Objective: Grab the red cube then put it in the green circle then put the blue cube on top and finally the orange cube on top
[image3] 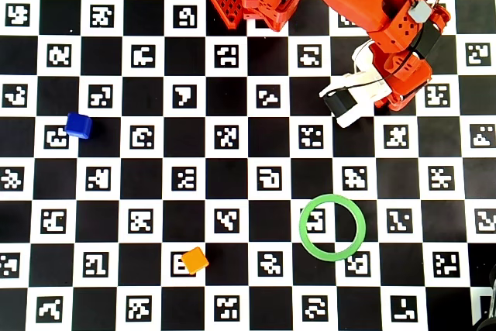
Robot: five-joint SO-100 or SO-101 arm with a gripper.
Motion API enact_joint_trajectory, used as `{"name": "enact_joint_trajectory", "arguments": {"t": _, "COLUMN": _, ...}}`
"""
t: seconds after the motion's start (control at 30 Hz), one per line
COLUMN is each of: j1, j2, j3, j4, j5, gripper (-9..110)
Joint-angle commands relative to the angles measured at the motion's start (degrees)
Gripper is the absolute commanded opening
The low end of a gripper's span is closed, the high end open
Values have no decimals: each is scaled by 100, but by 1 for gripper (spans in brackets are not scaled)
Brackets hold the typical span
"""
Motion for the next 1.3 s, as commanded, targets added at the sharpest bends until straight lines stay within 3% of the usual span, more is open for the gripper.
{"name": "enact_joint_trajectory", "arguments": {"t": 0.0, "j1": 18, "j2": 492, "j3": -299, "j4": 237, "j5": -62, "gripper": 5}}
{"name": "enact_joint_trajectory", "arguments": {"t": 0.43, "j1": 835, "j2": 1397, "j3": -1230, "j4": 1644, "j5": -606, "gripper": 5}}
{"name": "enact_joint_trajectory", "arguments": {"t": 0.67, "j1": 1301, "j2": 1301, "j3": -2180, "j4": 2048, "j5": -193, "gripper": 5}}
{"name": "enact_joint_trajectory", "arguments": {"t": 1.27, "j1": 2426, "j2": -1600, "j3": -6152, "j4": 2944, "j5": 431, "gripper": 5}}
